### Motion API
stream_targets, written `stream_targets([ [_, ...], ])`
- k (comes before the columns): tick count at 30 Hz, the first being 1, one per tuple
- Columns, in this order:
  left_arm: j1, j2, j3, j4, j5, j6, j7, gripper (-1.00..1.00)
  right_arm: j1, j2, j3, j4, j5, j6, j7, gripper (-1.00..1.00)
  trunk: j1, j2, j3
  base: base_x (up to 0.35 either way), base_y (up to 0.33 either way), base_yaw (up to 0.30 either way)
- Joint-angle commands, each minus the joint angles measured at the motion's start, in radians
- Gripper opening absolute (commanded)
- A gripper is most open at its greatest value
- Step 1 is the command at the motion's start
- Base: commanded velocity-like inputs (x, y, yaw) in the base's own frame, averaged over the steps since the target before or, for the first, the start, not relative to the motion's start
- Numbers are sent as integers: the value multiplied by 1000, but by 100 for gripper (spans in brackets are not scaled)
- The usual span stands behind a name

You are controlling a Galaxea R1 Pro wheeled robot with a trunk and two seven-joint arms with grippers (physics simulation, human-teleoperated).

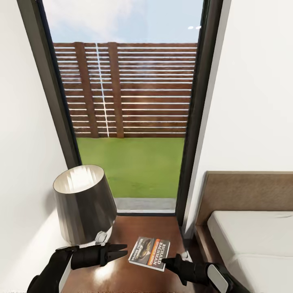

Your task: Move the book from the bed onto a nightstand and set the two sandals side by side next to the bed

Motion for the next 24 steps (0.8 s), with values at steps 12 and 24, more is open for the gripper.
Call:
stream_targets([
  [12, -1, -1, 3, 4, -7, 10, -7, 100, -1, -3, 5, 0, -7, 3, 3, -100, 46, -85, -39, 0, 0, 0],
  [24, -1, -1, 1, 27, -8, 10, -5, 100, 0, -3, 4, 0, -7, 3, 3, -100, 92, -169, -76, 0, 0, 0],
])
